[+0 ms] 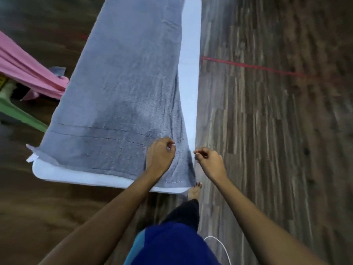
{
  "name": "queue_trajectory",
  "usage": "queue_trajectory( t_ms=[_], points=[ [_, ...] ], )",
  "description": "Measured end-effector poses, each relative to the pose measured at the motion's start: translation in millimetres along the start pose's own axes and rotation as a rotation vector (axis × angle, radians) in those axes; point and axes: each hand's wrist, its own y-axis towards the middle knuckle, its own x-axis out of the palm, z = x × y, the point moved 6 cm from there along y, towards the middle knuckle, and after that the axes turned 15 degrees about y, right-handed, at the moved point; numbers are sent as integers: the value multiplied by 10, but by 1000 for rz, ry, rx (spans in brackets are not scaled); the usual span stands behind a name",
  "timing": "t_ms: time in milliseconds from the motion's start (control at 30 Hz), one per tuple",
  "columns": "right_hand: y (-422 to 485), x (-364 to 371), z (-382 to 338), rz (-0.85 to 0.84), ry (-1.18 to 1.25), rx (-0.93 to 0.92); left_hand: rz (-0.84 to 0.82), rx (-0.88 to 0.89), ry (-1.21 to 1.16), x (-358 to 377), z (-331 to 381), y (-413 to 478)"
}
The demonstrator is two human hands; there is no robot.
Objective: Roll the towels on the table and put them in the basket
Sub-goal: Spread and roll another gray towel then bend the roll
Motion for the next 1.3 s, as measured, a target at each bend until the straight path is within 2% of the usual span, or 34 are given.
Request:
queue_trajectory(
  t_ms=[267, 400, 467, 633, 733, 867, 967, 1133, 1300],
  points=[
    [516, -150, -126, -348, -152, -27, 11, -318, -102, 456, 191, -300],
    [689, -45, -188, -540, -308, -94, 59, -443, -156, 589, 301, -552],
    [775, 23, -227, -647, -397, -165, 96, -477, -161, 666, 375, -648],
    [973, 231, -396, -917, -592, -479, 110, -607, -85, 961, 570, -797],
    [1070, 302, -424, -1092, -667, -578, 120, -724, 5, 1090, 671, -845],
    [1119, 306, -440, -1255, -682, -674, 125, -776, 135, 1087, 861, -825],
    [1155, 312, -435, -1344, -714, -713, 216, -855, 186, 1035, 918, -818],
    [1072, 379, -464, -1426, -727, -796, 406, -994, 26, 914, 885, -891],
    [772, 477, -523, -1473, -644, -916, 548, -974, -27, 684, 949, -954]
  ],
)
